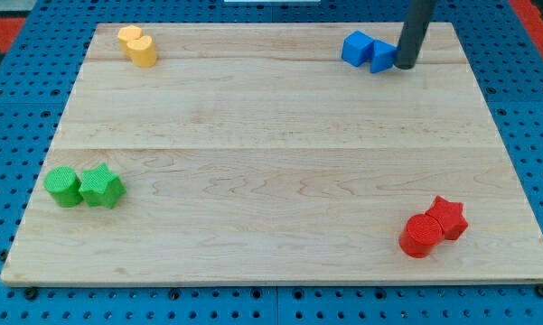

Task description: Place the blue blocks at the top center of the board

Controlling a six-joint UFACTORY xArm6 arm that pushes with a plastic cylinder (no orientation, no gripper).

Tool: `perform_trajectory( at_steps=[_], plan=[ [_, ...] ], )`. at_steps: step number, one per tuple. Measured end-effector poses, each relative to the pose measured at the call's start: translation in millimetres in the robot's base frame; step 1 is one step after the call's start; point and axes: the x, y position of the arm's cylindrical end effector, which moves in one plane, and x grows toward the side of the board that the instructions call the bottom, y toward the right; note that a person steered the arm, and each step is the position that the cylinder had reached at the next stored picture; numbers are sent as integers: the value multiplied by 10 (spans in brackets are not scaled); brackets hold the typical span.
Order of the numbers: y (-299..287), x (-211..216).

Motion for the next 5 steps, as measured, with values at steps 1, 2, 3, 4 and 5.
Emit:
perform_trajectory(
  at_steps=[1, 2, 3, 4, 5],
  plan=[
    [-443, -269],
    [-770, -497],
    [-600, -502],
    [0, -561],
    [179, -853]
  ],
)
